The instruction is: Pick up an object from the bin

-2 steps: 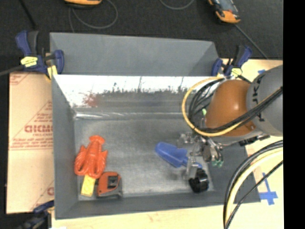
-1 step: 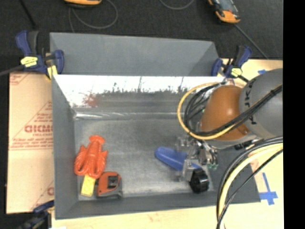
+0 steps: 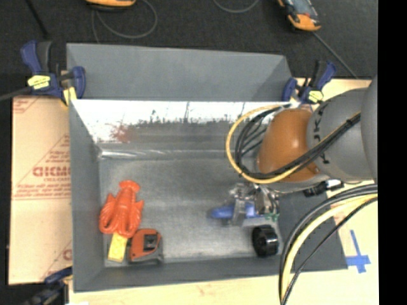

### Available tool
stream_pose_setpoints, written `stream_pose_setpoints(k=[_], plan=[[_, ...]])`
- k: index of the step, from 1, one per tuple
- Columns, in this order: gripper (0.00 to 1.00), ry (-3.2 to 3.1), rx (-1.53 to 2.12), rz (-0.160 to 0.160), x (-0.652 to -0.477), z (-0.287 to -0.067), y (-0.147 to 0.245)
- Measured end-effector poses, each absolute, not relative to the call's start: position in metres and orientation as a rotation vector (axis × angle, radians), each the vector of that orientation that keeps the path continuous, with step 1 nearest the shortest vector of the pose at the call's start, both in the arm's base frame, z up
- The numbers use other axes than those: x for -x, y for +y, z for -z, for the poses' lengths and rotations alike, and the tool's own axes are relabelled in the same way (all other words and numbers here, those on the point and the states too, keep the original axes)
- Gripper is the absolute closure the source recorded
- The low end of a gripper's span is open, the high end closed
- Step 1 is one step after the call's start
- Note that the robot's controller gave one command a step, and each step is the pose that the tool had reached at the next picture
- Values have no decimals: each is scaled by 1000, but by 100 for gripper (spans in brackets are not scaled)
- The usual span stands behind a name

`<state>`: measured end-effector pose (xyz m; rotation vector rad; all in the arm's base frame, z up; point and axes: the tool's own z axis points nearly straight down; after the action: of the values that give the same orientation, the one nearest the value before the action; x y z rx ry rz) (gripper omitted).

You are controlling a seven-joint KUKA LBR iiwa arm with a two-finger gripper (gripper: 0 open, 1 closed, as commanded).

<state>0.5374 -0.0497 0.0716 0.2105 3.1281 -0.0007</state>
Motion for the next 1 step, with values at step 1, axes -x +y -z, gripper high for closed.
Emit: stream_pose_setpoints(k=[1], plan=[[100,3128,-209,1,-537,-72,-50]])
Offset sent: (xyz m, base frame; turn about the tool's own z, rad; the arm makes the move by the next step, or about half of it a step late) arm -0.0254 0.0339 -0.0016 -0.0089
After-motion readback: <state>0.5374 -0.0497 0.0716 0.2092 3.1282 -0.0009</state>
